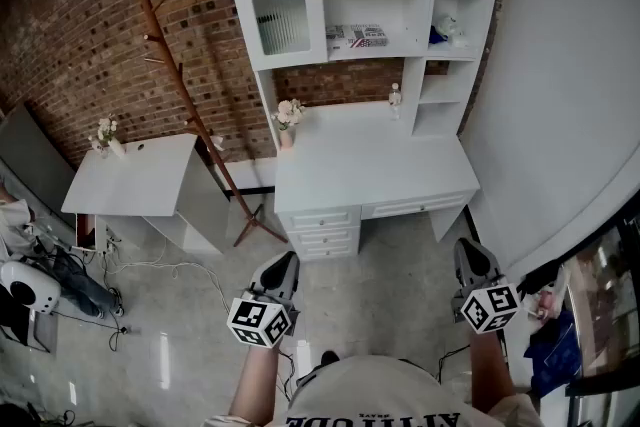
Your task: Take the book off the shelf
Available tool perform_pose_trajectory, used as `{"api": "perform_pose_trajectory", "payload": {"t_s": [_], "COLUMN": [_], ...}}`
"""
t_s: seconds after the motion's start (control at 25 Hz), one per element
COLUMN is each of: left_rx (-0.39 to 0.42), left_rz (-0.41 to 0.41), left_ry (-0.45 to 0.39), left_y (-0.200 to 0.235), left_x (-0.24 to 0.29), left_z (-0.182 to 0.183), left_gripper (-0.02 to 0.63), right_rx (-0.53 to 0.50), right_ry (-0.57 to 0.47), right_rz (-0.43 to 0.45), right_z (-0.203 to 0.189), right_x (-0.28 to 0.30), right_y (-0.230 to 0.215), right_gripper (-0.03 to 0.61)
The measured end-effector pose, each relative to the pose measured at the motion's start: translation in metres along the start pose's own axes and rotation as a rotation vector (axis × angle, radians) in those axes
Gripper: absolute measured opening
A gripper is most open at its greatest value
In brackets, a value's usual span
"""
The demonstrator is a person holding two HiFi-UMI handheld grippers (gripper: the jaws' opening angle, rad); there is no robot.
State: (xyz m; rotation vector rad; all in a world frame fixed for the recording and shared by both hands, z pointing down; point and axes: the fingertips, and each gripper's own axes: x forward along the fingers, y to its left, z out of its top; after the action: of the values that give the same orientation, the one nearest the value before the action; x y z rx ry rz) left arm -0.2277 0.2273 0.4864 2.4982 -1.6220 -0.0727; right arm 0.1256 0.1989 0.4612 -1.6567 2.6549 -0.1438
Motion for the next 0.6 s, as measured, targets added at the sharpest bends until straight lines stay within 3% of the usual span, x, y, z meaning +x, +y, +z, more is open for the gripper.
{"api": "perform_pose_trajectory", "payload": {"t_s": [0.6], "left_rx": [-0.009], "left_rz": [-0.009], "left_ry": [-0.003], "left_y": [0.012], "left_x": [0.009], "left_z": [0.003], "left_gripper": [0.026], "right_rx": [-0.004], "right_ry": [0.001], "right_rz": [-0.01], "right_z": [0.003], "right_x": [0.012], "right_y": [0.002], "right_gripper": [0.031]}}
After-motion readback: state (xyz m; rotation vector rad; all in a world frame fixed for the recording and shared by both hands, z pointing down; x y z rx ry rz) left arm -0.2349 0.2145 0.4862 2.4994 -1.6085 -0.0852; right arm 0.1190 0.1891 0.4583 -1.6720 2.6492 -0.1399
